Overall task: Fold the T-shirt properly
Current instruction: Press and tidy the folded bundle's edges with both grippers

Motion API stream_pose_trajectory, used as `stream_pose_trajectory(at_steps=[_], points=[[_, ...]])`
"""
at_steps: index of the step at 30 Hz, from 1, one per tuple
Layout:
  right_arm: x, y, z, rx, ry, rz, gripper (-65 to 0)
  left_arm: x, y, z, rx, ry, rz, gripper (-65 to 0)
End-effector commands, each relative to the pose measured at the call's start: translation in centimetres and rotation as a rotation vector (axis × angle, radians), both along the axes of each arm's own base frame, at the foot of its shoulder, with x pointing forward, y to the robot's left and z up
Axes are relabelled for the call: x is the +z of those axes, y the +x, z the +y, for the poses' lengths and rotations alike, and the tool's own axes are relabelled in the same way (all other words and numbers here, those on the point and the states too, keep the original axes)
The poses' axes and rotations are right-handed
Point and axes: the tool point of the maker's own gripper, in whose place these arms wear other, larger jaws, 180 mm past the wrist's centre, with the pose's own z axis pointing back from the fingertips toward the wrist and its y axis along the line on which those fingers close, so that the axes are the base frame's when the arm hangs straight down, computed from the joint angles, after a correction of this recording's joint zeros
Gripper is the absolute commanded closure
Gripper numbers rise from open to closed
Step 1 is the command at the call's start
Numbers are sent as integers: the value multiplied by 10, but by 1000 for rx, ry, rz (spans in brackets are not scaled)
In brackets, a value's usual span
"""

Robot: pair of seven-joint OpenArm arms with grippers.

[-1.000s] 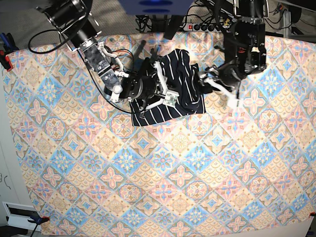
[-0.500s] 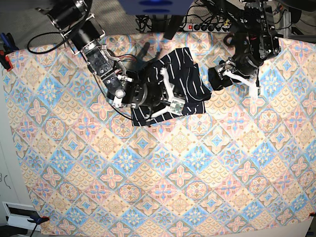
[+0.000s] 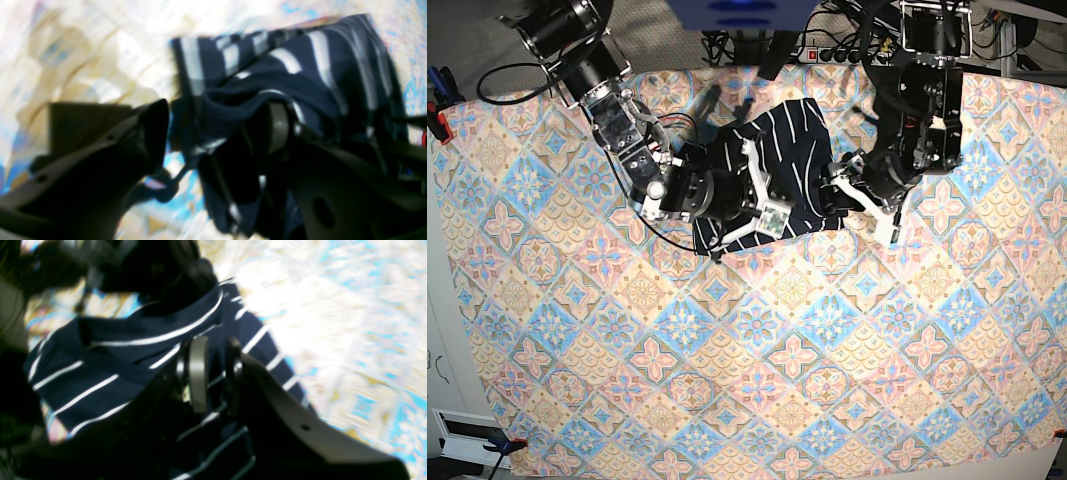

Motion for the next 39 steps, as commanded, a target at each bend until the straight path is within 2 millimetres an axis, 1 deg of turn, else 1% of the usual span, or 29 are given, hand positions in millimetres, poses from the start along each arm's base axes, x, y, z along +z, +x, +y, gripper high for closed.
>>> stream_pose_trajectory(at_steps=[1, 3, 6, 8, 10, 11, 14, 20, 22, 23, 24, 26, 29, 32, 33, 35, 37, 39], points=[[14, 6, 3, -14, 51, -22, -90, 1, 2, 4, 4, 5, -9, -320], [15, 9, -2, -35, 55, -23, -90, -4, 2, 7, 7, 18, 2, -285], [13, 11, -8, -44, 45, -24, -90, -2, 9, 9, 2, 38, -9, -214], [12, 11, -9, -45, 42, -24, -90, 0, 11, 9, 2, 42, -17, -129], [12, 11, -9, -45, 42, -24, -90, 2, 15, 10, 7, 41, -31, -65], [12, 11, -9, -45, 42, -24, -90, 6, 20, 10, 12, 37, -51, -54], [12, 11, -9, -45, 42, -24, -90, 15, 26, 8, 16, 32, -88, -55], [12, 11, -9, -45, 41, -23, -90, 57, 41, 3, -2, 37, -219, -55], [12, 11, -9, -45, 41, -23, -90, 65, 46, 2, -3, 37, -243, -55], [12, 11, -9, -45, 41, -23, -90, 69, 51, 2, -1, 39, -257, -55], [12, 11, -9, -45, 41, -23, -90, 70, 55, 3, 1, 39, -260, -55], [12, 11, -9, -45, 41, -23, -90, 64, 58, 6, 9, 40, -244, -55], [12, 11, -9, -45, 41, -23, -90, 65, 72, 19, 66, 35, -277, -55], [12, 11, -9, -45, 41, -23, -90, 43, 79, 28, 97, 59, -246, -55], [12, 11, -9, -45, 42, -24, -90, 34, 79, 26, 90, 70, -218, -55], [13, 12, -10, -46, 42, -24, -90, 13, 73, 21, 72, 91, -170, -56], [13, 12, -10, -46, 42, -24, -90, 6, 70, 19, 56, 111, -152, -59], [13, 12, -10, -46, 42, -24, -90, 4, 67, 17, 51, 114, -142, -86]])
